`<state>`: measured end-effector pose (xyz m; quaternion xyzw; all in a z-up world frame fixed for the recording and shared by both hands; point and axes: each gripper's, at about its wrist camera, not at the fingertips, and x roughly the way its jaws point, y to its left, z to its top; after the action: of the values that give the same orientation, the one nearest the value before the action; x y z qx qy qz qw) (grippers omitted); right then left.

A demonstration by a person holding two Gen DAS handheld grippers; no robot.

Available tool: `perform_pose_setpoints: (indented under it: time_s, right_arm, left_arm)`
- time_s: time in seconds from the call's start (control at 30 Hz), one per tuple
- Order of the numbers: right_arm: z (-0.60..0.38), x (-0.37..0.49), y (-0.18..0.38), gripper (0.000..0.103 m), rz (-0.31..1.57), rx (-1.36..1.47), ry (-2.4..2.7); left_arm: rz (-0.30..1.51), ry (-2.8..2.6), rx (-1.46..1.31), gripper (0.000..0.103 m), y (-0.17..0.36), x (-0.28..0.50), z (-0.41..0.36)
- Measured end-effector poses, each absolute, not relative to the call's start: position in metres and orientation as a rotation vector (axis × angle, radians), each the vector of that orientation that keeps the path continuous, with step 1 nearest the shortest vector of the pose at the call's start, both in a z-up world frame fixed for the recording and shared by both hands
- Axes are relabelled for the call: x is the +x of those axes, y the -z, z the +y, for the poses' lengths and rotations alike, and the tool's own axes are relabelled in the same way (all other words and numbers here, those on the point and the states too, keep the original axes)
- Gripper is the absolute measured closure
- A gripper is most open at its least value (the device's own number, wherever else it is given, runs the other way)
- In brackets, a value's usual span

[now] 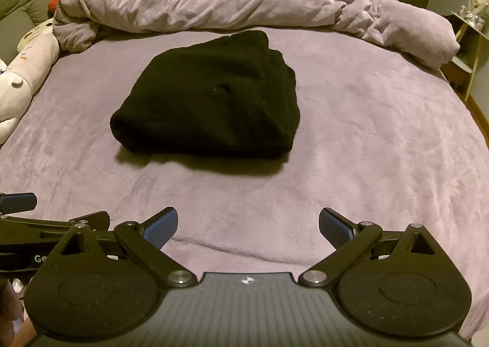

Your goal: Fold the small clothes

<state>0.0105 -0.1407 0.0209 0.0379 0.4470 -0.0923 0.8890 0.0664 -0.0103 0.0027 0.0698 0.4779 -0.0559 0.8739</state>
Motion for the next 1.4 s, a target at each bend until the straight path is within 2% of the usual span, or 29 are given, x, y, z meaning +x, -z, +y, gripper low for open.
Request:
perform_pose_setpoints:
  time_s: [1.4]
  right_arm:
    - [-0.1426,0.0088,-0.0133,0.004,0.952,0.101,0.206]
  left_arm:
    - [1.024,0.131,0.157,0.000,0.0062,0.0674,-0.0190]
